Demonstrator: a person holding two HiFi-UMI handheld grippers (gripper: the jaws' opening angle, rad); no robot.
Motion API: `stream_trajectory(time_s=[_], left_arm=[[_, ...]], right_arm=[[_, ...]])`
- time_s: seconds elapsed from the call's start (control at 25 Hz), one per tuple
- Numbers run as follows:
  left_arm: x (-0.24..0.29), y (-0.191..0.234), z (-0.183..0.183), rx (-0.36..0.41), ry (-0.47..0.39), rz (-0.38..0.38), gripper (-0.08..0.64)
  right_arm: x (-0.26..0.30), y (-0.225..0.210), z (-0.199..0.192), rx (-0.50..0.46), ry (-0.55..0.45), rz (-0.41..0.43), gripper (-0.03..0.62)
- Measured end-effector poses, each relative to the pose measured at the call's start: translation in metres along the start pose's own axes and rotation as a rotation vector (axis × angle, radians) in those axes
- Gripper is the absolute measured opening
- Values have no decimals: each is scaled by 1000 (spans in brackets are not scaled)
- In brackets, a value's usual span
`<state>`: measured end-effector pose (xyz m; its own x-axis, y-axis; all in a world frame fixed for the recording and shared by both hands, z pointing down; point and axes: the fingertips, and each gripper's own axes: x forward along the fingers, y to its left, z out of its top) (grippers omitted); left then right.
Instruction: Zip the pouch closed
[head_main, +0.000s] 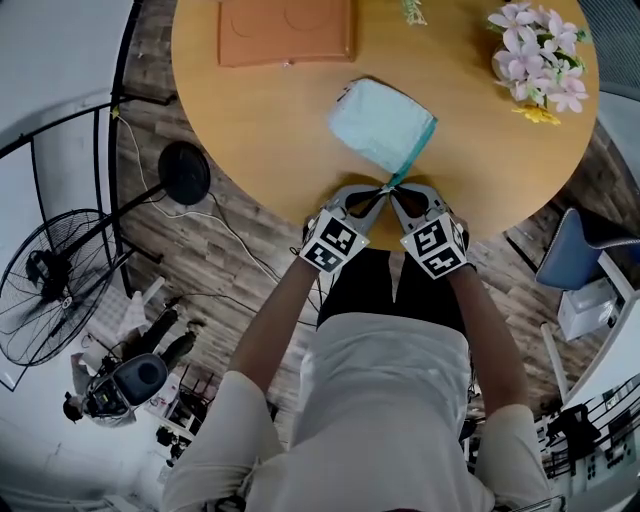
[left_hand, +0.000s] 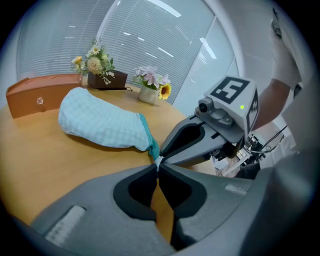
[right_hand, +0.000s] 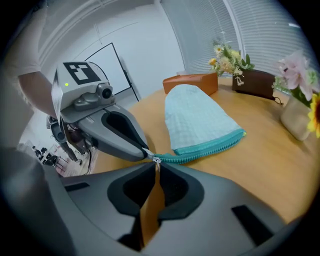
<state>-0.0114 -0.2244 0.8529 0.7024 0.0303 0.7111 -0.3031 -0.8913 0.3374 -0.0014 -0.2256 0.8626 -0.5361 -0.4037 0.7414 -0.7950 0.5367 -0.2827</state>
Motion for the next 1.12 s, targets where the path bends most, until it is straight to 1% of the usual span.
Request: stream_trajectory(time_s=[0.08,0.16,0.28,0.44,0.64,0.76,0.96,1.12], left_arm=[[-4,2,4,-45,-19,-5,26],[-8,1,7,-70,-25,-11,25],[-17,-3,13,-74,-18,-16,23],[-29,-10,23,-53,-1,-7,21],[-53,-14,38,-62,0,21,21],[-65,-16,45,-66,1,37,21],[-80,-9,50,-95,-4,90,21],[-90,-4,49,-124,-2,133,21]], right_arm=[[-2,0,2,-4,-8,12,17],[-7,1,5,0,-15,33,11],[-15,6,11,-11,-13,67,6],[-28,8,20,-48,1,105,5],[-49,-6,32,-26,8,103,3],[-59,-9,38,-60,18,106,3],[-72,-26,41,-40,25,87,3],[-81,-37,38,-60,31,82,5]])
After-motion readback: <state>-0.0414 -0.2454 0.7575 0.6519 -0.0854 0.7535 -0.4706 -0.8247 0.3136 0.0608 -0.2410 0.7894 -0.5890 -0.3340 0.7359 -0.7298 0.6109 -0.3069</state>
